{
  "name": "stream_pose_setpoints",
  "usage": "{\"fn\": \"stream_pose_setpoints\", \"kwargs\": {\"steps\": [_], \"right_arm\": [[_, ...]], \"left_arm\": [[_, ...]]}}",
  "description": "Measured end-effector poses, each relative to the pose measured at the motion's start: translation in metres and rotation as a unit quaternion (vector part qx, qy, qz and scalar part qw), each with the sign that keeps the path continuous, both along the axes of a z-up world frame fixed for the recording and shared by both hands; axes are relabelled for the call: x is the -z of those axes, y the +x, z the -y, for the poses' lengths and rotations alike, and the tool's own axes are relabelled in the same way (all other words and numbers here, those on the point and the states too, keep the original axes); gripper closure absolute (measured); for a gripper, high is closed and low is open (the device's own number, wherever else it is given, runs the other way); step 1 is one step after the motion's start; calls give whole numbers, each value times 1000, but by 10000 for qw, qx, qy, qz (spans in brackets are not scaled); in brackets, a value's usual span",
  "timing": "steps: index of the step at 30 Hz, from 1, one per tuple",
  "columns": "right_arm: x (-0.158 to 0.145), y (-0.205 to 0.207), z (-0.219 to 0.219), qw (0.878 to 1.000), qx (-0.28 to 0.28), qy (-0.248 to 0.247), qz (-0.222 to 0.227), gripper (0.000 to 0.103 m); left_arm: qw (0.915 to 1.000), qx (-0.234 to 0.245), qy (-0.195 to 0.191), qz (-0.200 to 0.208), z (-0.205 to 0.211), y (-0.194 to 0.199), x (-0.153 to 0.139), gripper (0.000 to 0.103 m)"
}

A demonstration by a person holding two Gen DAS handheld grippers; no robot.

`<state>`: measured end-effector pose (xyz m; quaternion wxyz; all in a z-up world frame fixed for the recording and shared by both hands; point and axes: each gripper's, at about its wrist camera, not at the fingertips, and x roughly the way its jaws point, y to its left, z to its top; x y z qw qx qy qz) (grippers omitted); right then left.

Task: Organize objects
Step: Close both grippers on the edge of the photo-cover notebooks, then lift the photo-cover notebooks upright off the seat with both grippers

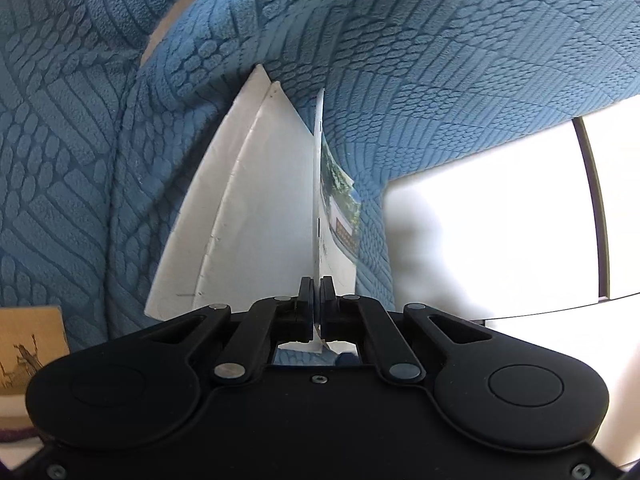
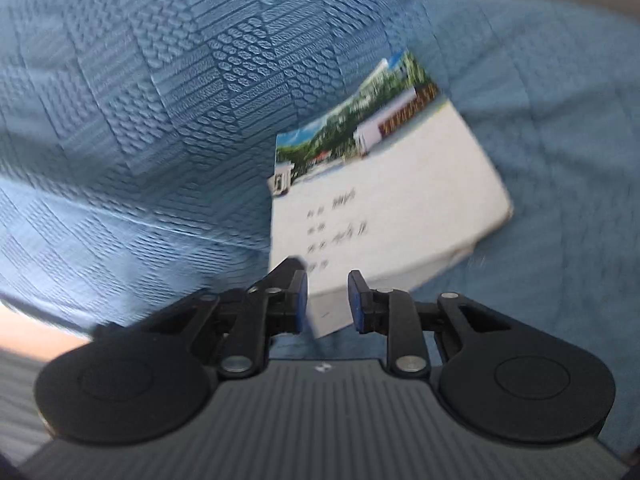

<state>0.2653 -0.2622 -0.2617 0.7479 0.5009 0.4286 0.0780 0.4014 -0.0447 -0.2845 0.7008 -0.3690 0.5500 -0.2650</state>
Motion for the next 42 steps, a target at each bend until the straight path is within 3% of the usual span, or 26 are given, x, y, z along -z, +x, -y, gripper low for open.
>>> {"fn": "stream_pose_setpoints", "kwargs": {"steps": [2, 4, 9, 17, 20, 22, 25, 26, 29, 31, 42], "right_arm": [[6, -7, -1, 9993, 155, 345, -72, 69], [13, -11, -3, 9973, 346, 631, -156, 54], [26, -8, -2, 9915, 680, 1073, -265, 28], [37, 0, 16, 9849, 1200, 1226, -221, 28], [32, 0, 19, 9855, 1259, 1137, -47, 40], [26, 1, 19, 9887, 1201, 896, 23, 64], [22, -2, 18, 9899, 1171, 783, 153, 87], [22, -2, 17, 9898, 1147, 816, 202, 90], [15, -3, 16, 9913, 998, 784, 348, 94], [6, -3, 12, 9928, 817, 741, 469, 95], [-58, -27, -10, 9925, -32, 226, 1200, 96]], "left_arm": [[10000, 6, -62, -1, 2, -2, -2, 101], [10000, 11, -53, 43, 3, -4, -6, 101], [9999, -26, 3, 119, -2, -12, -16, 101], [9995, -152, -191, 195, -14, -14, -30, 101], [9993, -221, -239, 206, -20, -17, -35, 101], [9991, -276, -246, 209, -25, -19, -37, 101], [9987, -346, -317, 204, -33, -23, -40, 101], [9985, -366, -338, 207, -35, -23, -41, 101], [9981, -461, -366, 179, -45, -30, -48, 100], [9966, -557, -596, 135, -55, -36, -51, 100], [9918, -859, -760, 568, -95, -97, -100, 99]]}}
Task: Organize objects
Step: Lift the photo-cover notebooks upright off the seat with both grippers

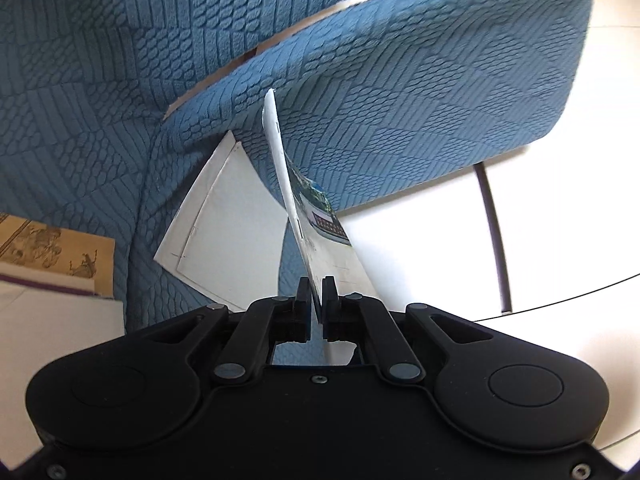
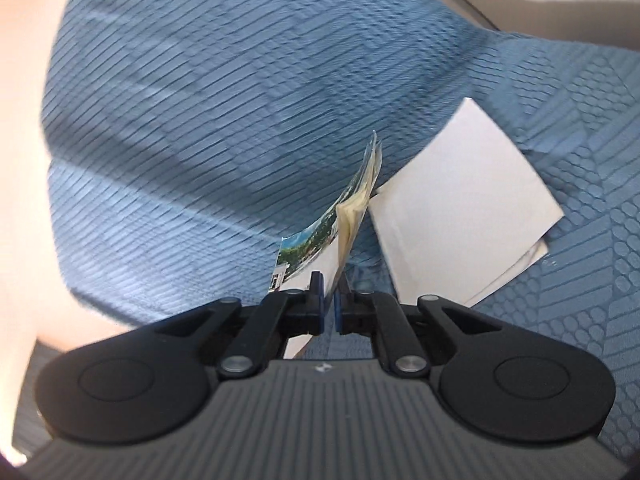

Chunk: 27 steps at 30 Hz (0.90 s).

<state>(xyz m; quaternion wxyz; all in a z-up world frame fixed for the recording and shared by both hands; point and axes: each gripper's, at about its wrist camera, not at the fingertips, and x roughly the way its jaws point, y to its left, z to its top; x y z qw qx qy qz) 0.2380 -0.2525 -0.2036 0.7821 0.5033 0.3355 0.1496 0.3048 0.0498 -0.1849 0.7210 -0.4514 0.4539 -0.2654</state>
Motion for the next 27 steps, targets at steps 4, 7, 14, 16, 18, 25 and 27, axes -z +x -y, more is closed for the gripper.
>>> {"fn": "stream_pose_setpoints", "kwargs": {"steps": [4, 7, 14, 16, 18, 25, 27], "right_arm": [[-14, -18, -13, 9995, -232, -101, 174, 96], [-24, -29, -24, 9987, -414, -186, 228, 96], [-52, -48, -46, 9959, -762, -279, 399, 95], [-60, -52, -53, 9948, -844, -313, 470, 95], [-69, -57, -60, 9933, -938, -392, 550, 95], [-88, -71, -81, 9876, -1244, -620, 727, 95], [-91, -73, -86, 9857, -1351, -673, 752, 95]], "left_arm": [[9995, -217, -235, 37, -22, -27, -10, 99], [9986, -381, -354, 89, -36, -46, -19, 99], [9969, -637, -335, 323, -61, -82, -47, 99], [9963, -698, -347, 363, -69, -90, -54, 99], [9958, -744, -338, 410, -76, -100, -60, 99], [9945, -872, -77, 568, -95, -129, -79, 98], [9935, -877, 111, 717, -97, -137, -84, 98]]}}
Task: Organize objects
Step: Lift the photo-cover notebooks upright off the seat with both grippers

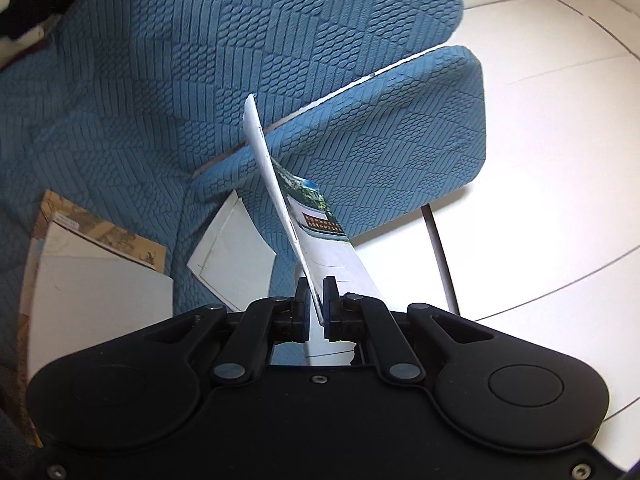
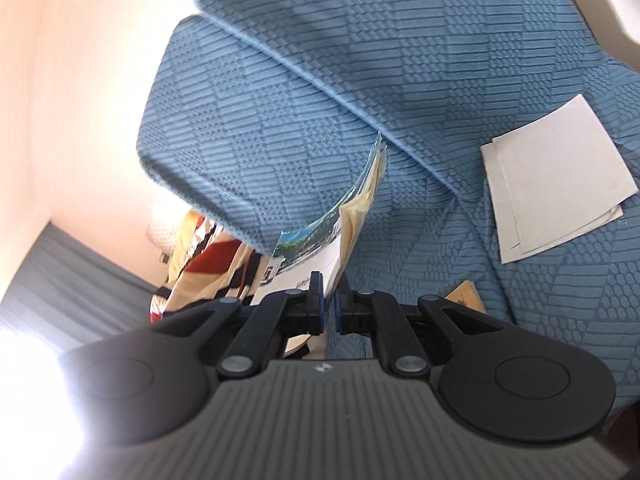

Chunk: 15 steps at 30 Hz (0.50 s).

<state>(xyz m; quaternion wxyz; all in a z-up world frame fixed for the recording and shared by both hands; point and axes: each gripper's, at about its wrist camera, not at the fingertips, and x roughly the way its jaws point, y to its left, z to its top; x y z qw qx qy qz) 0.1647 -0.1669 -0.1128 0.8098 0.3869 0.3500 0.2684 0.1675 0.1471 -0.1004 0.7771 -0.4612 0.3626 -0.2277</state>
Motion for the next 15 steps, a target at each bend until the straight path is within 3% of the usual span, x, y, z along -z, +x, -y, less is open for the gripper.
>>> {"fn": "stream_pose_setpoints", "kwargs": {"steps": [4, 15], "right_arm": [[-1, -4, -6, 9998, -176, -113, -41, 95], [12, -16, -19, 9968, -506, -596, -177, 95]], "left_arm": [[9997, -33, 261, 4, -3, -14, -4, 97], [9988, -233, 235, -365, -14, -34, 24, 97]]}}
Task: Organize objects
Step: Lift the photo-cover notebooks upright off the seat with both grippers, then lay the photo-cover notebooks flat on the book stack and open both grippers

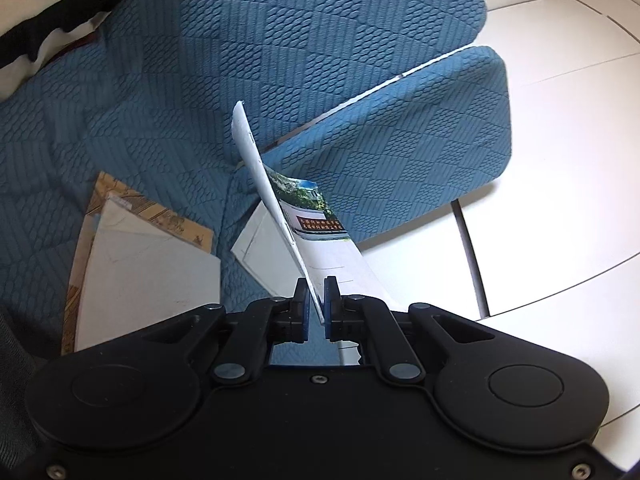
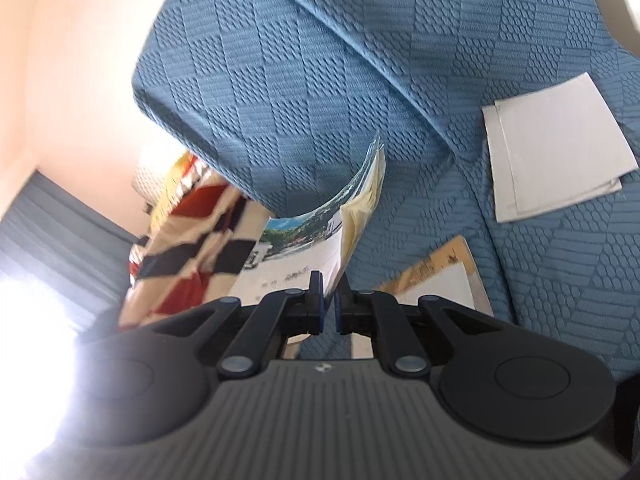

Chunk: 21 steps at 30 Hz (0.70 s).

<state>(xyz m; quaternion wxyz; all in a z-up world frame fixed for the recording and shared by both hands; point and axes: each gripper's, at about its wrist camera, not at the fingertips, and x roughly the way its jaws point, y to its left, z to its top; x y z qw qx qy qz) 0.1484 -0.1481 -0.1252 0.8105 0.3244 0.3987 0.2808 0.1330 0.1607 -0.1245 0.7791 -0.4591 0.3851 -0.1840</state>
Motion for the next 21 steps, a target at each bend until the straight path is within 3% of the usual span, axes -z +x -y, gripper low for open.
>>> {"fn": "stream_pose_setpoints", "kwargs": {"steps": [7, 21], "right_arm": [[11, -8, -8, 9992, -133, -378, -61, 95], [26, -18, -16, 9928, -377, -1129, 122, 95]], "left_arm": [[9986, -173, 349, -348, 5, -12, 20, 96], [9944, -266, 660, -783, 11, -15, 44, 95]]}}
